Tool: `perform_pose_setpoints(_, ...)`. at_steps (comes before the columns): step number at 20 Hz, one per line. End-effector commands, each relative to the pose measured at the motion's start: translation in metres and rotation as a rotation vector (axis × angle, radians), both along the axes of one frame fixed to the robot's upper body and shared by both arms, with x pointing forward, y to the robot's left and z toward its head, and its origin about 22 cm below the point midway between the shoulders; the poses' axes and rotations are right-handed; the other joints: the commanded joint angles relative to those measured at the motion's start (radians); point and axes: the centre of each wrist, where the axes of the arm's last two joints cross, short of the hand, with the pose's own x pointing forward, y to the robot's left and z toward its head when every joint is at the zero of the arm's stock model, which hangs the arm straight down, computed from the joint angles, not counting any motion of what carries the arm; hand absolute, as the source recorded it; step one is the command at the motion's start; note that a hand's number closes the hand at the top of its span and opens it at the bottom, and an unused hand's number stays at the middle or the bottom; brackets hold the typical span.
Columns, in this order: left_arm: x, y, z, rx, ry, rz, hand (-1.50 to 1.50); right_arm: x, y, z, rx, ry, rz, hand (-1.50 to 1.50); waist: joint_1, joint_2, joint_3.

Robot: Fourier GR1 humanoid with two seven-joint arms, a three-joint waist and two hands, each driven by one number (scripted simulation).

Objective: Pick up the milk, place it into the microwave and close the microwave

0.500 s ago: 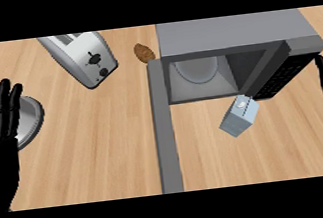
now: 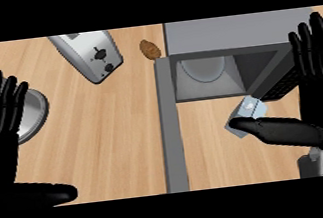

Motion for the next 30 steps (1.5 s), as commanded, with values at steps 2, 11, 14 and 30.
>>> perform_pose_setpoints(2, -0.010, 0.011, -0.011, -0.041, 0.055, -0.008, -1.50, 0.018, 0.022, 0.011, 0.061, 0.038, -0.018, -1.50, -0.001, 0.001, 0.000)
perform_pose_setpoints(11, -0.038, 0.029, -0.016, -0.032, 0.057, 0.023, -1.50, 0.021, 0.016, -0.038, 0.036, 0.116, -0.071, -1.50, -0.002, 0.001, 0.001)
perform_pose_setpoints(14, -0.055, 0.009, -0.026, -0.042, 0.058, 0.005, -1.50, 0.019, -0.021, -0.040, 0.048, 0.144, -0.094, -1.50, -0.003, 0.001, 0.001)
perform_pose_setpoints(30, -0.083, -0.006, -0.009, -0.039, 0.075, -0.003, -1.50, -0.027, -0.046, -0.157, 0.022, 0.257, -0.185, -1.50, -0.004, 0.000, 0.001)
